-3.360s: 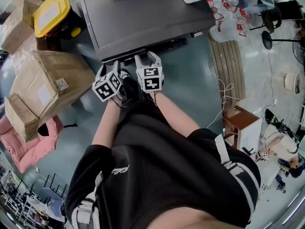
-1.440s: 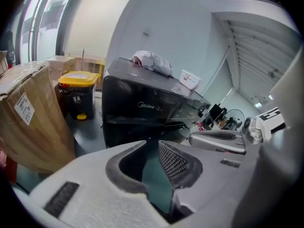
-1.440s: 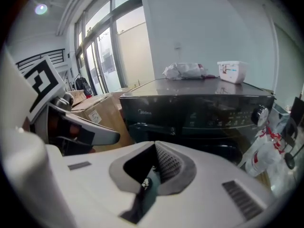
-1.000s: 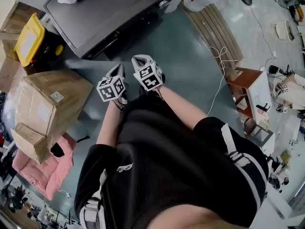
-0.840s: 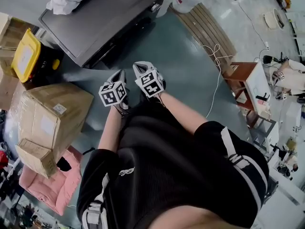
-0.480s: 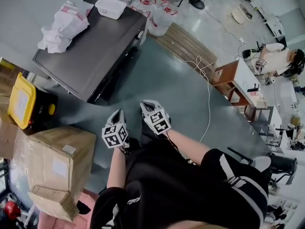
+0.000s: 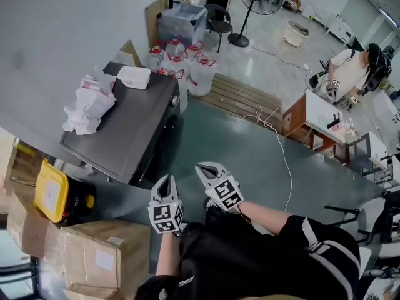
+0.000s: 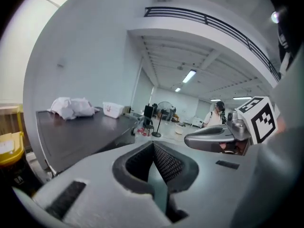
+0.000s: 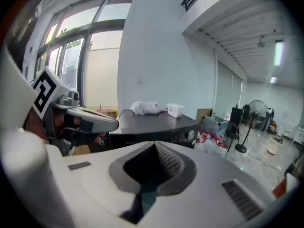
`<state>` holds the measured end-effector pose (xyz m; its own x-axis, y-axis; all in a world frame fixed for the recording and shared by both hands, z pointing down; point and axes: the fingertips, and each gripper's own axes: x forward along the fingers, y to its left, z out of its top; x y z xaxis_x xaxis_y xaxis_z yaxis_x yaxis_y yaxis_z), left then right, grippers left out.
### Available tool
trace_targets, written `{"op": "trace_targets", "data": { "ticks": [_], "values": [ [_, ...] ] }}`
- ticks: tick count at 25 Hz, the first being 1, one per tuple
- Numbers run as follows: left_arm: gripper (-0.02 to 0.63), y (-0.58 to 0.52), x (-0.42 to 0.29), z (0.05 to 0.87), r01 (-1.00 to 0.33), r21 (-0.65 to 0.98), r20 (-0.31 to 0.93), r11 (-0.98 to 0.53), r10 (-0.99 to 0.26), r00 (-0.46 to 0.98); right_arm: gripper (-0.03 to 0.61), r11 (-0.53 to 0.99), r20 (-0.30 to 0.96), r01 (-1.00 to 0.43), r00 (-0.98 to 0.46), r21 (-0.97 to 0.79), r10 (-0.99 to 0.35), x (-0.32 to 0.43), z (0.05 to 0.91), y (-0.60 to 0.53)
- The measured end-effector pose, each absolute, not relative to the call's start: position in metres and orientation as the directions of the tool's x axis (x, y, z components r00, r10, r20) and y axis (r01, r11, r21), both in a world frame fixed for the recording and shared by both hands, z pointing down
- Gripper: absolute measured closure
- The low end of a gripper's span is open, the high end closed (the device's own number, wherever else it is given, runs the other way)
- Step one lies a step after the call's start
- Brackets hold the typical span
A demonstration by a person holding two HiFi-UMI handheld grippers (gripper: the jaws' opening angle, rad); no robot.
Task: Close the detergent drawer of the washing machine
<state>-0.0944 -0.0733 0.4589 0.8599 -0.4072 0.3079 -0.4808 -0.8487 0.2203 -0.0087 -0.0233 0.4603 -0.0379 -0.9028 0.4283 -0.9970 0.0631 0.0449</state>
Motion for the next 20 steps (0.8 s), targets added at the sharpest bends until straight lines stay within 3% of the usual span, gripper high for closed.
{"op": "trace_targets", "data": {
  "ticks": [5, 9, 12, 16, 20],
  "values": [
    [0.607, -0.076, -0.064, 0.369, -0.487, 0.147, 0.117, -0.861, -0.473, 0.873, 0.574, 0.038, 0.241, -0.995, -0.015, 0.092, -0.971, 0.015, 0.366, -0.035],
    [0.607, -0.094, -0.075, 0.298, -0.591, 0.07, -0.023, -0.804, -0.593, 0.805, 0.574, -0.002, 0.12, -0.993, 0.016, 0.118, -0.993, 0.031, 0.302, -0.04],
    [0.607, -0.102, -0.074, 0.244, -0.589, 0.063, -0.125, -0.806, -0.592, 0.796, 0.574, -0.005, 0.032, -0.99, 0.009, 0.138, -0.999, 0.031, 0.257, -0.049],
    [0.607, -0.106, -0.078, 0.216, -0.599, 0.027, -0.151, -0.801, -0.595, 0.789, 0.574, -0.01, -0.058, -0.987, 0.001, 0.159, -0.998, 0.024, 0.222, -0.057],
    [0.607, -0.101, -0.091, 0.233, -0.616, 0.036, -0.11, -0.787, -0.615, 0.78, 0.574, 0.003, -0.05, -0.985, -0.012, 0.17, -0.999, 0.013, 0.221, -0.053]
  ]
}}
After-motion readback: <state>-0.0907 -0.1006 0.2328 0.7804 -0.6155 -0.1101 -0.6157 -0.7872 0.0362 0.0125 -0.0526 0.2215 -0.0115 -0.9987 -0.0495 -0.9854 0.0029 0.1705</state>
